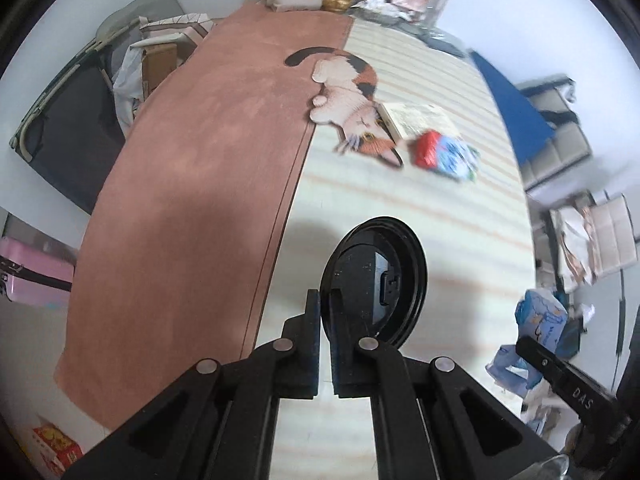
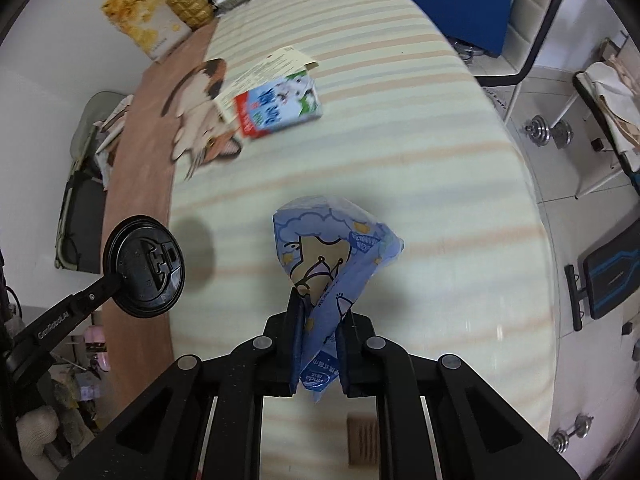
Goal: Collect trash
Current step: 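Carry the lid and wrapper over the white bin and open both tools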
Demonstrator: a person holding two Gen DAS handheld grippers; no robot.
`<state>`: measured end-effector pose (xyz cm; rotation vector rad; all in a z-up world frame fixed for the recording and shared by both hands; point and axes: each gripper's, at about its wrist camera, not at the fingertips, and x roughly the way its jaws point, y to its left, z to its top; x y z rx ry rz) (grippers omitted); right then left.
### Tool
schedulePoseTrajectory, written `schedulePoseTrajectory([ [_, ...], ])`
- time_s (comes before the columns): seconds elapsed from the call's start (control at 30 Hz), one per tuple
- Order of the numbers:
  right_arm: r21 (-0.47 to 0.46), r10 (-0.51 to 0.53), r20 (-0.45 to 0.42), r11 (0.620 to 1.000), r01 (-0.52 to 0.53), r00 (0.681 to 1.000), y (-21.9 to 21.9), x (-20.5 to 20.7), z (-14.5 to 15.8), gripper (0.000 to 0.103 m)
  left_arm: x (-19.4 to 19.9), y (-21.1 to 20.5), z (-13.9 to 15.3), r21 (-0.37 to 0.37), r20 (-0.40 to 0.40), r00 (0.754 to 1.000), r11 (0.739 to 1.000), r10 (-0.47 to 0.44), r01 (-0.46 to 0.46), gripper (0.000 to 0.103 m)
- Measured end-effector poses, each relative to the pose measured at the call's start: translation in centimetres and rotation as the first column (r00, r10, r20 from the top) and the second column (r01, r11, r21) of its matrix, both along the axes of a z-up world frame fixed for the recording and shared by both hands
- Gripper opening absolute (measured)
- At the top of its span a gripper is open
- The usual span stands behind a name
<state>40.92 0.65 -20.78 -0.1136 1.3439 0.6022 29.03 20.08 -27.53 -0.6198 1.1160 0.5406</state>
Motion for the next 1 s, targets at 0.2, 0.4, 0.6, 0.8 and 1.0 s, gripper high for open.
schedulePoseTrajectory([
  [0.2,0.022,-0.070,0.029,0.997,0.070,0.997,-6.6,-11.3,1.3,0.014,-8.8,-5.1,-0.9,-0.026,-0.004,0.991,0.991,-0.133,0.133,0.002],
  [0.4,-0.013,-0.158,-0.087,0.987,0.157,0.984,-14.9,-24.5,-2.9,0.014,-17.1,-10.3,-5.9,-0.155,-0.104,0.974,0.971,-0.200,0.183,0.002],
  [0.6,-0.126,-0.189,-0.237,0.979,0.162,0.953,-19.7,-32.0,-12.6,0.014,-21.1,-13.4,-16.6,-0.253,-0.237,0.947,0.955,-0.219,0.157,0.002],
  [0.8,-0.187,-0.198,-0.302,0.971,0.145,0.932,-21.5,-33.6,-25.7,0.014,-21.1,-15.5,-30.5,-0.317,-0.329,0.919,0.942,-0.215,0.107,0.002],
  [1.0,-0.197,-0.188,-0.365,0.973,0.121,0.912,-21.6,-32.4,-38.7,0.016,-21.6,-16.4,-43.0,-0.357,-0.369,0.897,0.928,-0.243,0.105,0.006],
])
